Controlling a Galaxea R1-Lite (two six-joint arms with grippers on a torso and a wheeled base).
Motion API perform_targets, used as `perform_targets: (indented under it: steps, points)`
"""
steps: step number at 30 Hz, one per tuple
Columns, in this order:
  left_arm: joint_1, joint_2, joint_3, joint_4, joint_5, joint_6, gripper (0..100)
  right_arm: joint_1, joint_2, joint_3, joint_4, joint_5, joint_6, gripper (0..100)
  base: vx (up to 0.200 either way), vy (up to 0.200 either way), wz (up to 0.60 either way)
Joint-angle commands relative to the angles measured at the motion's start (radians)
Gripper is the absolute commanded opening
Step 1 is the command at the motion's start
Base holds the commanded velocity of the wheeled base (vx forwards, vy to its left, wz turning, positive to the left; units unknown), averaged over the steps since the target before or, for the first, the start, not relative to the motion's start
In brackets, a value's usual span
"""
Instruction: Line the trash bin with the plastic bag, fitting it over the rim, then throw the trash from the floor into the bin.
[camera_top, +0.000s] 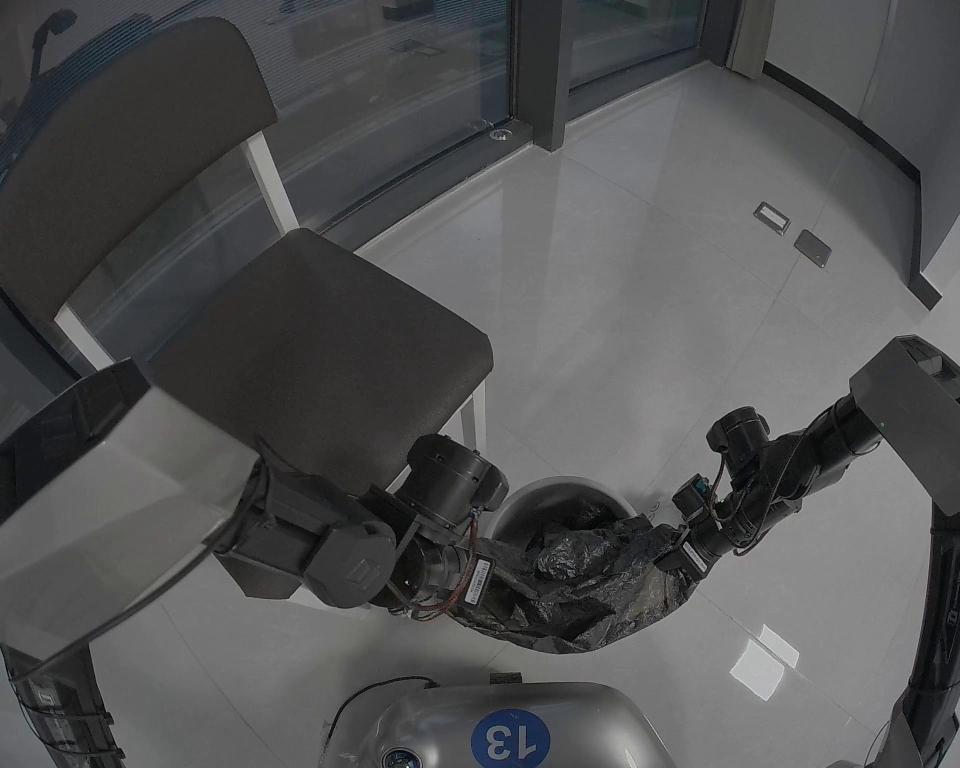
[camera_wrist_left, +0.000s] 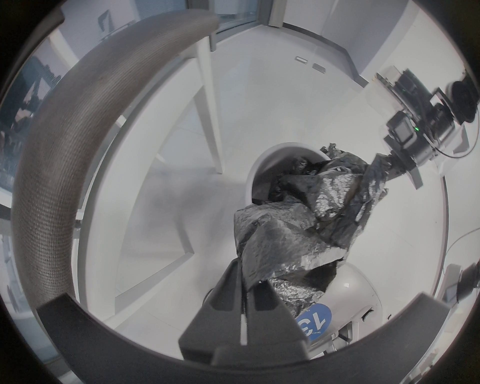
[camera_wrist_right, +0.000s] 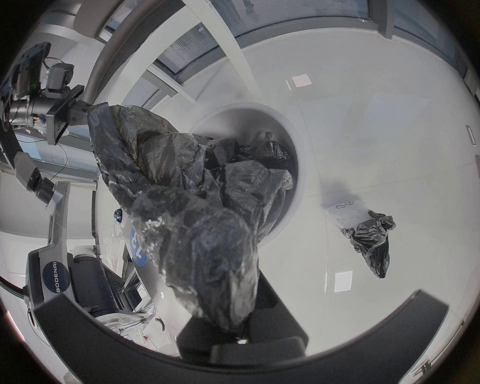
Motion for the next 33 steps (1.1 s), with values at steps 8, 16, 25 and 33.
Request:
perform_targets:
  steps: [8,16,25,33]
  points:
    - [-0.067,0.021,-0.034,-0.003,0.002,0.006,0,-0.004,0.030,-0.004,-0.001,-0.004,-0.018,100,0.000,0.000,0.00]
    - [-0.069,0.029,-0.041,-0.001,0.003,0.003,0,-0.028,0.025,-0.012,-0.002,-0.001,-0.018,100,0.000,0.000,0.00]
    - [-0.054,0.067,-0.127,0.002,0.034,-0.065,0,-0.031,-0.013,-0.033,-0.004,0.001,-0.019,100,0.000,0.000,0.00]
    - [0.022,0.110,-0.320,0.114,0.068,-0.091,0,-0.019,-0.067,-0.030,-0.001,0.002,-0.030,100,0.000,0.000,0.00]
